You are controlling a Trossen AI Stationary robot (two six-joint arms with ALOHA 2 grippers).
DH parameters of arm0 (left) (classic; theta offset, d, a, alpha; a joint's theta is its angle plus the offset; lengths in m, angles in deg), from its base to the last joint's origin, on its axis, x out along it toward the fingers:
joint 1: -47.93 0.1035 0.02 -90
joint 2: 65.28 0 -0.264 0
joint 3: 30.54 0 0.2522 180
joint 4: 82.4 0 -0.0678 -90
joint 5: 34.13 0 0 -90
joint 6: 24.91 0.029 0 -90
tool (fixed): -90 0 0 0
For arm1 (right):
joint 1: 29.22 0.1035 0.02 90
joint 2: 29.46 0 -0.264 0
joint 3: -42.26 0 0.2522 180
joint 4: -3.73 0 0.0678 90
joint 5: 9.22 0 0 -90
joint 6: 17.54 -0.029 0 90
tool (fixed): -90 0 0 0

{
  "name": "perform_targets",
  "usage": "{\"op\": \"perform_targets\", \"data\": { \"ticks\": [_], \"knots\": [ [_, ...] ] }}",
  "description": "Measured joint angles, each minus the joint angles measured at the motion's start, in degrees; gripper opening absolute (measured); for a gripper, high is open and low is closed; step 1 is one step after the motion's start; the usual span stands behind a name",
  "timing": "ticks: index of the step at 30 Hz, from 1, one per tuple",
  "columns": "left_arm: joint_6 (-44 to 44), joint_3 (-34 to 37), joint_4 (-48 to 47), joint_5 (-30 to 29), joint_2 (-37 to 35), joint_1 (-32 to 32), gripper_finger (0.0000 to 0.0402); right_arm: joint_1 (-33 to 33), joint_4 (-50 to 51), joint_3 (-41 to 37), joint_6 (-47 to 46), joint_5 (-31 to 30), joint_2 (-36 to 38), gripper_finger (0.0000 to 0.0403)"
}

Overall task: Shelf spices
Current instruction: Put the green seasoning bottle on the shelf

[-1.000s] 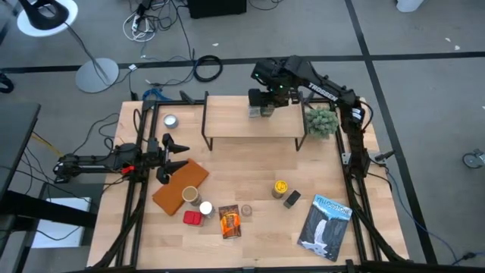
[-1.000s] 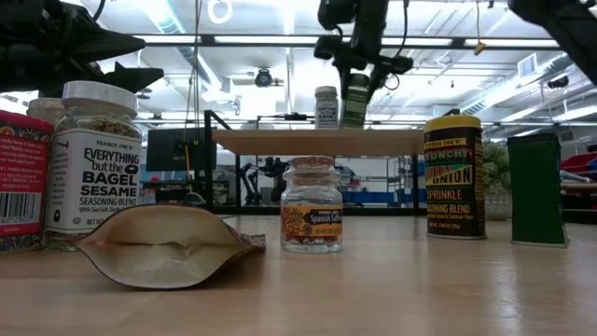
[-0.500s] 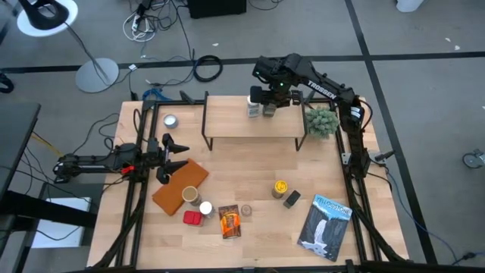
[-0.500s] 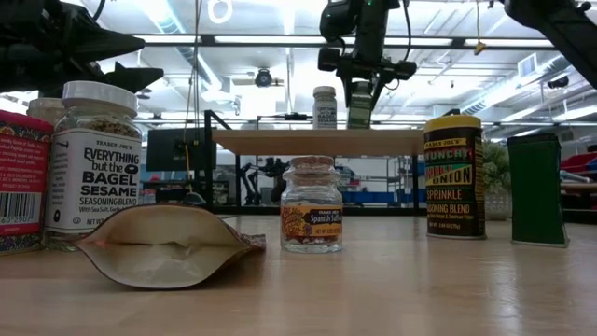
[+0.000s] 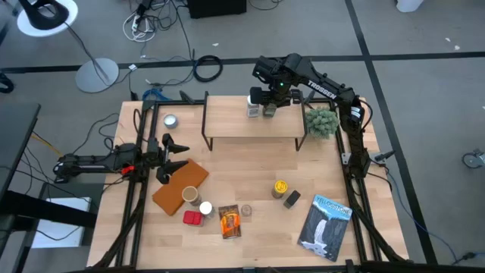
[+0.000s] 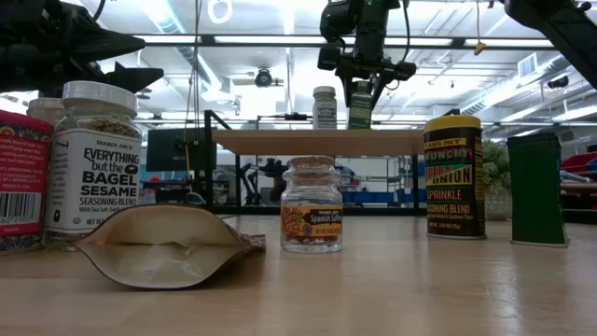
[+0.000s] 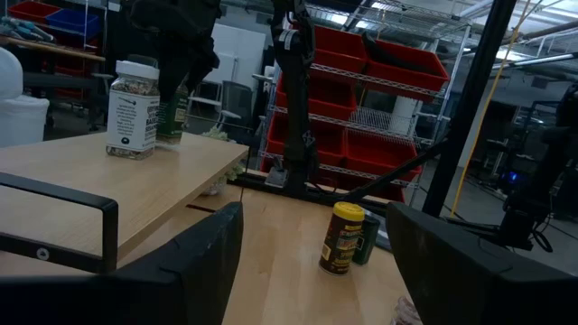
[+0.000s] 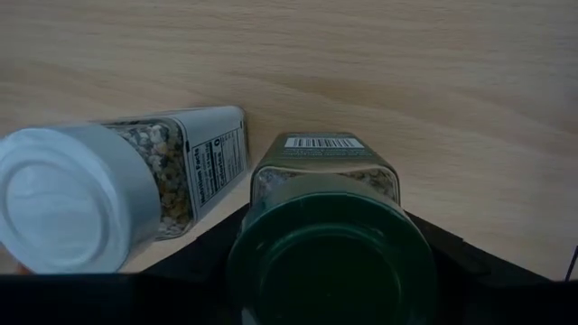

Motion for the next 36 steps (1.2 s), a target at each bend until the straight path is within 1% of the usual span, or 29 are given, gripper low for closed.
{"op": "perform_targets", "data": {
  "ticks": [8, 17, 22, 31, 36],
  "knots": [
    [0.0, 0.0, 0.0, 0.0, 0.0, 0.0, 0.0278, 0.0, -0.1, 0.0, 0.8, -0.9, 0.0, 0.022],
    [0.0, 0.0, 0.0, 0.0, 0.0, 0.0, 0.0278, 0.0, -0.4, 0.0, 1.0, -2.6, 0.1, 0.024],
    [0.0, 0.0, 0.0, 0.0, 0.0, 0.0, 0.0278, 0.0, -0.4, 0.0, 2.3, -2.6, 0.1, 0.0263],
    [0.0, 0.0, 0.0, 0.0, 0.0, 0.0, 0.0278, 0.0, -0.8, 0.0, 3.8, -2.6, 0.1, 0.0318],
    [0.0, 0.0, 0.0, 0.0, 0.0, 0.0, 0.0278, -0.3, -0.8, 0.0, 3.8, -2.6, 1.1, 0.0336]
  ]
}}
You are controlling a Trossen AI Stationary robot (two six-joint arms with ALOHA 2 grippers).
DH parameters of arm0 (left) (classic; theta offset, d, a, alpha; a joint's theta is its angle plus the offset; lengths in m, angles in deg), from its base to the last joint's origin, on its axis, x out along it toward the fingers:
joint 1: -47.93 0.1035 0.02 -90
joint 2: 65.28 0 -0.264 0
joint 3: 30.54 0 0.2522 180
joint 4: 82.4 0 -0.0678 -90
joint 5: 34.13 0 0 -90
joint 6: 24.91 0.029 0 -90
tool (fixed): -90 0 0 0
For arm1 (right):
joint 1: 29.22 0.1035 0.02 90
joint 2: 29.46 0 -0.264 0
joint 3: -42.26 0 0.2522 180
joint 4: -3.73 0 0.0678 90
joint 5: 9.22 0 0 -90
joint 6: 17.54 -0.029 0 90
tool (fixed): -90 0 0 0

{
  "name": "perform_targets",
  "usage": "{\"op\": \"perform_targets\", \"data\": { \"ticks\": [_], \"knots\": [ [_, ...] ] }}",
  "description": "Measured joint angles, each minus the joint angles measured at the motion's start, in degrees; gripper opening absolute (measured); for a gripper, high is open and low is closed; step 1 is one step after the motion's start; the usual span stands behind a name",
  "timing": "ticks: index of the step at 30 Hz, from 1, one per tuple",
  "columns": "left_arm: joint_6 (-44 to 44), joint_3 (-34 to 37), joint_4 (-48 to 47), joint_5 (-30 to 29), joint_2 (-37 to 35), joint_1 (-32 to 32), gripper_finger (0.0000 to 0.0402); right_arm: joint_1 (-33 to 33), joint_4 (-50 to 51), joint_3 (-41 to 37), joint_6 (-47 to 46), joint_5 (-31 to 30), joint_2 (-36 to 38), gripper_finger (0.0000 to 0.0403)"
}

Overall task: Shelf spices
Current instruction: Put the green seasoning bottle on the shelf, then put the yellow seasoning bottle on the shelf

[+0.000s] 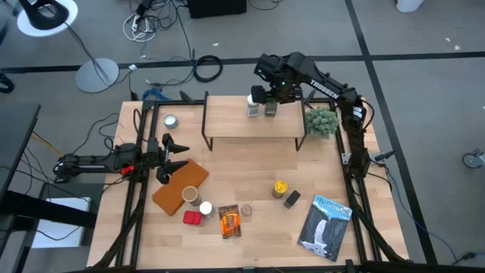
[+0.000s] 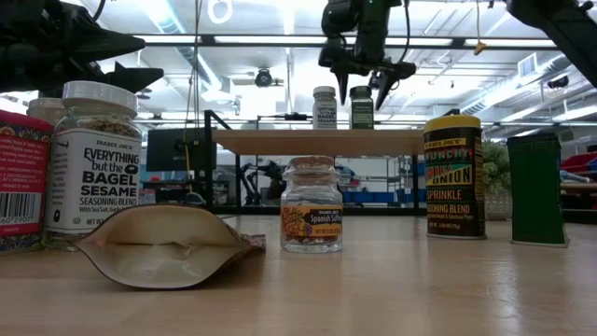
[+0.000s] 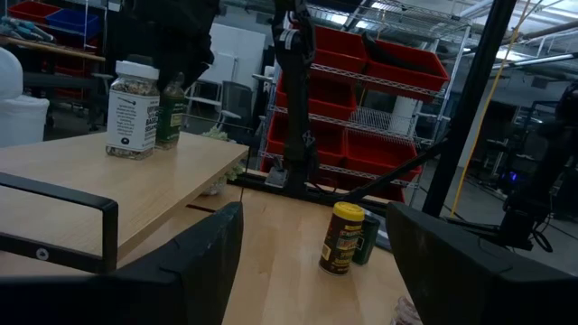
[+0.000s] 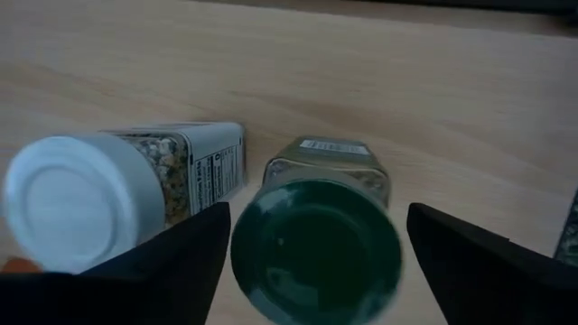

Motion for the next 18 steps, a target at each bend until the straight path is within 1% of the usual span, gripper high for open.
{"op": "perform_targets", "data": {
  "ticks": [5, 8, 11, 14, 18],
  "knots": [
    [0.0, 0.0, 0.0, 0.0, 0.0, 0.0, 0.0278, -0.1, -0.6, 0.0, 1.7, -1.3, 2.7, 0.0341],
    [0.0, 0.0, 0.0, 0.0, 0.0, 0.0, 0.0278, 0.0, -1.5, 0.0, 3.2, -4.4, 5.4, 0.034],
    [0.0, 0.0, 0.0, 0.0, 0.0, 0.0, 0.0278, 1.7, -1.4, 0.0, 6.0, -8.4, 8.3, 0.0338],
    [0.0, 0.0, 0.0, 0.0, 0.0, 0.0, 0.0278, 6.3, 0.6, 0.0, 9.1, -14.4, 11.4, 0.0338],
    [0.0, 0.0, 0.0, 0.0, 0.0, 0.0, 0.0278, 18.6, 1.0, -2.8, 14.1, -29.7, 15.6, 0.0341]
  ]
}}
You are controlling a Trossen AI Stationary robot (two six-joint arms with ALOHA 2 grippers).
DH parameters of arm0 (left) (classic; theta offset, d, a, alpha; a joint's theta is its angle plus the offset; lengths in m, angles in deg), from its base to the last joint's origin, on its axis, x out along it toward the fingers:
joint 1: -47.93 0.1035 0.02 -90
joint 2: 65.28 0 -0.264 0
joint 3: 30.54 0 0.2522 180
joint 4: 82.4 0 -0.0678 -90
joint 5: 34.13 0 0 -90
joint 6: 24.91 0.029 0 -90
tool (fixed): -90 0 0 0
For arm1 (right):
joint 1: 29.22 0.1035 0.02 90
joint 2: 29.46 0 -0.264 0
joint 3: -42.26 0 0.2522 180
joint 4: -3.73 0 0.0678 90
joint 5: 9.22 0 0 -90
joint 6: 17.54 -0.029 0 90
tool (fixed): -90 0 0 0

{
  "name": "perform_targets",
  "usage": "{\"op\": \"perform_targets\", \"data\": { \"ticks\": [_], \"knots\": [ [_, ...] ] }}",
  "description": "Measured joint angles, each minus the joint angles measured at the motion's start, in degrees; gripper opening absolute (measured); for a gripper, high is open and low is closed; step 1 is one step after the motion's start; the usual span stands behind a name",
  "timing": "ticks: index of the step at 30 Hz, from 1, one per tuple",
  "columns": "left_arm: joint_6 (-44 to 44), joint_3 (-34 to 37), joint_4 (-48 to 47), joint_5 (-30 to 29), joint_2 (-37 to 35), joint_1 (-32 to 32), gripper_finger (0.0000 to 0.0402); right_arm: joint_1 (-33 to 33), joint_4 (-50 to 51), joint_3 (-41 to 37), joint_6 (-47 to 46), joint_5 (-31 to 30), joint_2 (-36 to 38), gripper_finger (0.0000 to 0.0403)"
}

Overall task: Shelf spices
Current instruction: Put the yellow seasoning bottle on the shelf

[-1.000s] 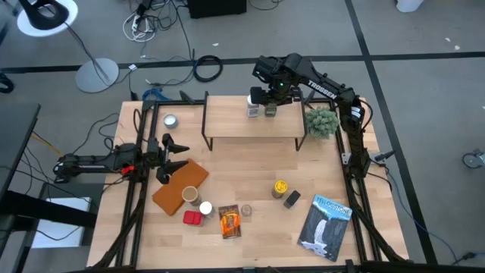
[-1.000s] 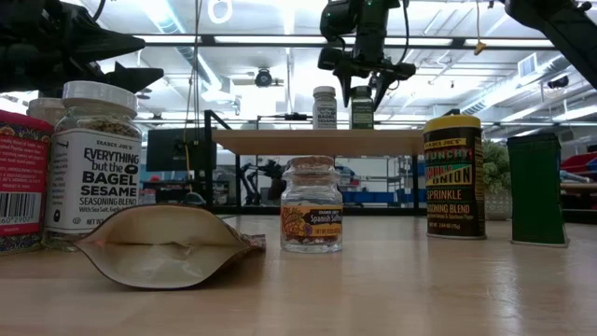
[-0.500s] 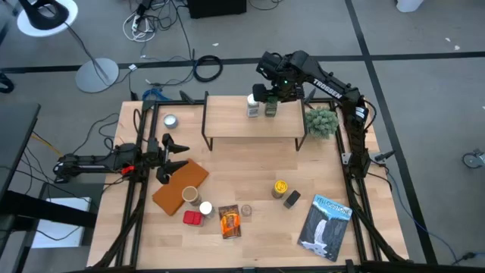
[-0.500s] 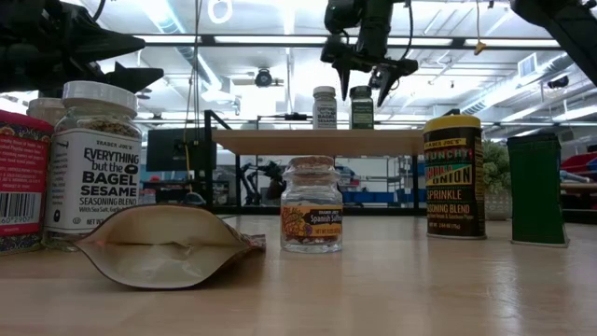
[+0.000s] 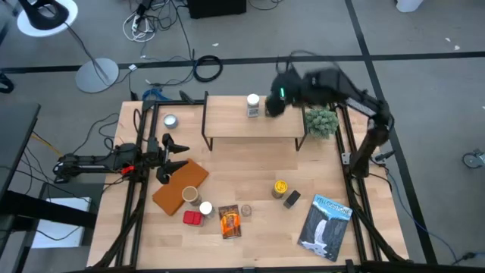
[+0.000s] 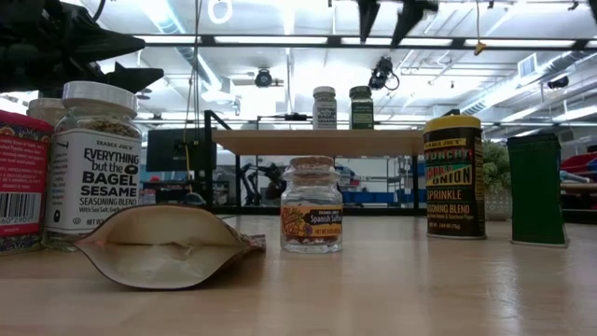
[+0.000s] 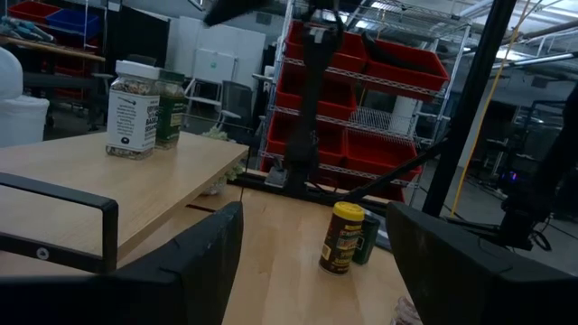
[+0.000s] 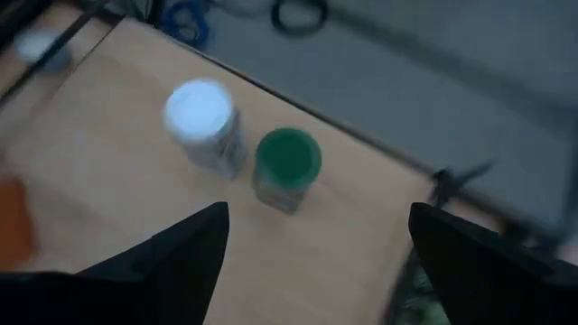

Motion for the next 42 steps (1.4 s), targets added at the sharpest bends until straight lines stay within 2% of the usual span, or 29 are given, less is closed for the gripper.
{"op": "perform_targets", "data": {
  "ticks": [4, 8, 12, 15, 19, 25, 35, 39, 42],
  "knots": [
    [0.0, 0.0, 0.0, 0.0, 0.0, 0.0, 0.0278, 14.0, -0.3, -8.2, -2.1, -13.1, 3.9, 0.0341],
    [0.0, 0.0, 0.0, 0.0, 0.0, 0.0, 0.0278, 26.6, -0.3, -22.4, -14.1, -21.9, 8.2, 0.0338],
    [0.0, 0.0, 0.0, 0.0, 0.0, 0.0, 0.0278, 37.2, -0.9, -40.2, -34.8, -24.9, 13.3, 0.034],
    [0.0, 0.0, 0.0, 0.0, 0.0, 0.0, 0.0278, 45.1, -6.3, -52.5, -49.2, -24.8, 16.3, 0.0341],
    [0.0, 0.0, 0.0, 0.0, 0.0, 0.0, 0.0278, 52.9, -13.2, -61.7, -59.3, -24.7, 18.2, 0.034],
    [0.0, 0.0, 0.0, 0.0, 0.0, 0.0, 0.0278, 57.2, -18.7, -65.6, -67.0, -23.5, 18.3, 0.0339],
    [0.0, 0.0, 0.0, 0.0, 0.0, 0.0, 0.0278, 56.0, -21.0, -66.6, -66.8, -21.2, 18.2, 0.0338],
    [0.0, 0.0, 0.0, 0.0, 0.0, 0.0, 0.0278, 54.2, -21.4, -65.9, -65.0, -14.6, 18.3, 0.0337],
    [0.0, 0.0, 0.0, 0.0, 0.0, 0.0, 0.0278, 51.9, -25.0, -65.0, -56.3, -6.6, 18.3, 0.0336]
  ]
}}
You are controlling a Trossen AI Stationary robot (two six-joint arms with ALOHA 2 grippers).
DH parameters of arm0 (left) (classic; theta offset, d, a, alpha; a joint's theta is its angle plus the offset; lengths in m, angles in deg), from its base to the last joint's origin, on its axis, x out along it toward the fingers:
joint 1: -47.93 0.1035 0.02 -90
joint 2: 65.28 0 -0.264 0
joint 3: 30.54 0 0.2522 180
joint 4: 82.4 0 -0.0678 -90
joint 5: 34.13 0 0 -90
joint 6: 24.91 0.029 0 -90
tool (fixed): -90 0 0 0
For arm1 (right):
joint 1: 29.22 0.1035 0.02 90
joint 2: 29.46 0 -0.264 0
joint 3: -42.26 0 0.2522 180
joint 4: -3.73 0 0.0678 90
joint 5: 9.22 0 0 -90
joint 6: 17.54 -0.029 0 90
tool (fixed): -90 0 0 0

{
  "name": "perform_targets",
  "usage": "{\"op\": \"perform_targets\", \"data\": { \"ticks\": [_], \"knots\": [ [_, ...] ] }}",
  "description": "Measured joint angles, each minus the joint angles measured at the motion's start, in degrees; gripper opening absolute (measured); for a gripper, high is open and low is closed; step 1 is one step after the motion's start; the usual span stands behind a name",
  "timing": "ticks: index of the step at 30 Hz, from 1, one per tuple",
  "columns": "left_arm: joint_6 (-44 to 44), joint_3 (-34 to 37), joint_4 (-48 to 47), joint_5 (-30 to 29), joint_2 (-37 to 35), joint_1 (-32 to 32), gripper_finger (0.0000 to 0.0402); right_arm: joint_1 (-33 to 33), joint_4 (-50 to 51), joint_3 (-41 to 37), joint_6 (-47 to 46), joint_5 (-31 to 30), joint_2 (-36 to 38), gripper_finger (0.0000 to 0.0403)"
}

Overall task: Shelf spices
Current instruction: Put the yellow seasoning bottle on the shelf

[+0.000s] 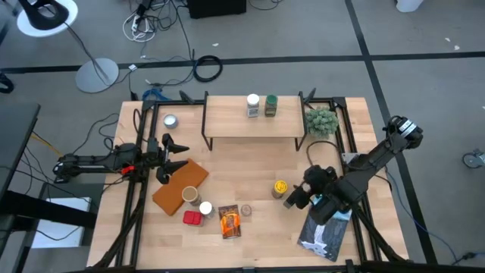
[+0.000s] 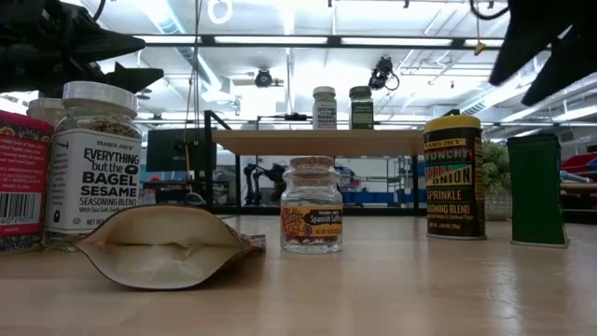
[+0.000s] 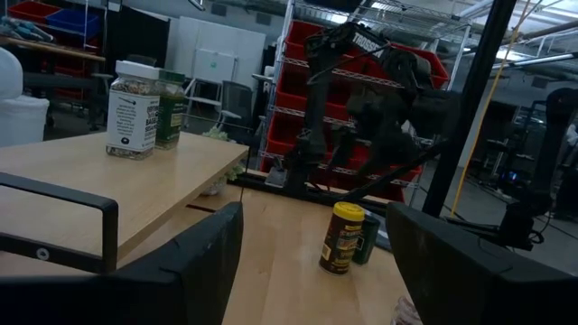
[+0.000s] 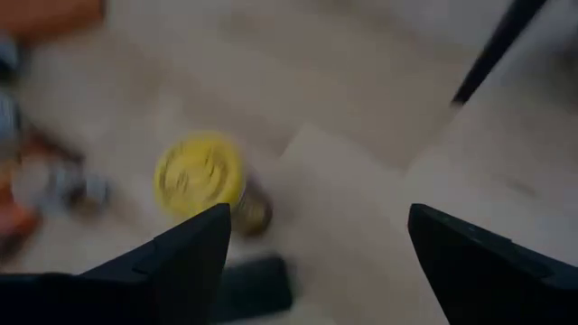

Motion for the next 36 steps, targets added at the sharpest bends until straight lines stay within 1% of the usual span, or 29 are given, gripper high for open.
{"op": "perform_targets", "data": {
  "ticks": [2, 4, 8, 10, 15, 19, 25, 27, 33, 36],
  "knots": [
    [0.0, 0.0, 0.0, 0.0, 0.0, 0.0, 0.0278, -1.8, -5.3, 0.3, 6.6, 3.0, 0.0, 0.0334],
    [0.0, 0.0, 0.0, 0.0, 0.0, 0.0, 0.0278, -3.7, -10.9, 0.4, 13.0, 4.5, 0.0, 0.0332],
    [0.0, 0.0, 0.0, 0.0, 0.0, 0.0, 0.0278, -8.1, -17.4, 0.4, 23.7, 8.8, 0.0, 0.0331],
    [0.0, 0.0, 0.0, 0.0, 0.0, 0.0, 0.0278, -10.2, -19.3, 0.4, 26.9, 11.7, 0.0, 0.0331],
    [0.0, 0.0, 0.0, 0.0, 0.0, 0.0, 0.0278, -14.8, -20.3, 0.4, 30.6, 18.6, -0.1, 0.0324],
    [0.0, 0.0, 0.0, 0.0, 0.0, 0.0, 0.0278, -17.1, -20.5, 0.4, 33.6, 22.9, -0.1, 0.0314],
    [0.0, 0.0, 0.0, 0.0, 0.0, 0.0, 0.0278, -18.3, -20.3, 0.4, 35.8, 24.0, -0.2, 0.03],
    [0.0, 0.0, 0.0, 0.0, 0.0, 0.0, 0.0278, -18.8, -20.4, 0.5, 36.2, 24.3, -1.3, 0.0299],
    [0.0, 0.0, 0.0, 0.0, 0.0, 0.0, 0.0278, -19.7, -20.2, 0.5, 38.2, 29.3, -8.5, 0.0299],
    [0.0, 0.0, 0.0, 0.0, 0.0, 0.0, 0.0278, -20.3, -19.8, 0.7, 39.0, 29.5, -11.0, 0.0299]
  ]
}}
